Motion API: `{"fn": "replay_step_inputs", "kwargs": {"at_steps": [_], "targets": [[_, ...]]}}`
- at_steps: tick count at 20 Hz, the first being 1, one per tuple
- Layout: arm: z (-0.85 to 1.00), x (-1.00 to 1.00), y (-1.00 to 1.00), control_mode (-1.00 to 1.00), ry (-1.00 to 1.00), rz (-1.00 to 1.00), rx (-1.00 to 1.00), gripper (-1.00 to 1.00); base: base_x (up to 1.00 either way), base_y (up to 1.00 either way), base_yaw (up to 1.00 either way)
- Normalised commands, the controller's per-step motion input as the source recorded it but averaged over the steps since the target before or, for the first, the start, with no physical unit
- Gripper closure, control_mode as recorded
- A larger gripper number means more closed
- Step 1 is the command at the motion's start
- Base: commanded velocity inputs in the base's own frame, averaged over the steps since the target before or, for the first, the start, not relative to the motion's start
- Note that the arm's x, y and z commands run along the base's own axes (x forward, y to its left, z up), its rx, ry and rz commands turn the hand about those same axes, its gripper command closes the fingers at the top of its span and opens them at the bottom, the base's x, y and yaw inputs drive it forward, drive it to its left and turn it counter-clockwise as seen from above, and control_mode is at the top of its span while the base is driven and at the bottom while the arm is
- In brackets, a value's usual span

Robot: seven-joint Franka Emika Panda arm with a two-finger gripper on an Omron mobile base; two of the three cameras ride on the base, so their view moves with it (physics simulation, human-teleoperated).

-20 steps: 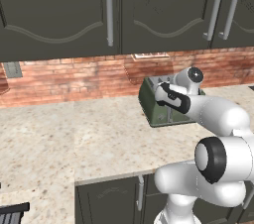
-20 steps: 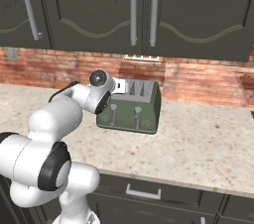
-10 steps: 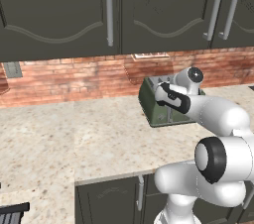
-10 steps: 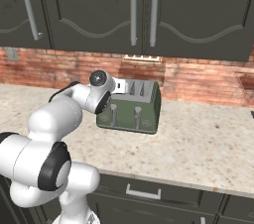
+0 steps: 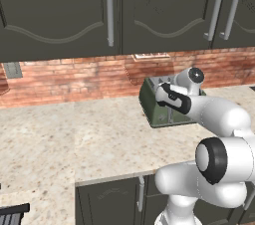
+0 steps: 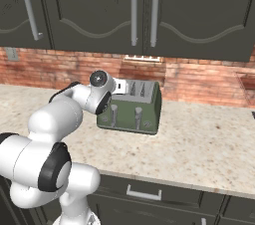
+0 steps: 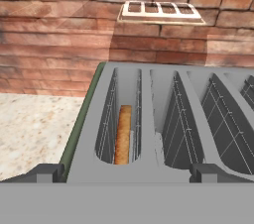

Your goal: Start the toaster. Once the lever pops up, take the bread to the plate on the dining counter.

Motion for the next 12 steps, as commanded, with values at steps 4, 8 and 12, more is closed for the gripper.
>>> {"fn": "replay_step_inputs", "kwargs": {"at_steps": [4, 8, 12], "targets": [[0.0, 0.0, 0.0, -1.0, 0.0, 0.0, 0.0, -1.0, 0.0, 0.0, 0.0], [0.0, 0.0, 0.0, -1.0, 0.0, 0.0, 0.0, -1.0, 0.0, 0.0, 0.0], [0.0, 0.0, 0.0, -1.0, 0.0, 0.0, 0.0, -1.0, 0.0, 0.0, 0.0]]}}
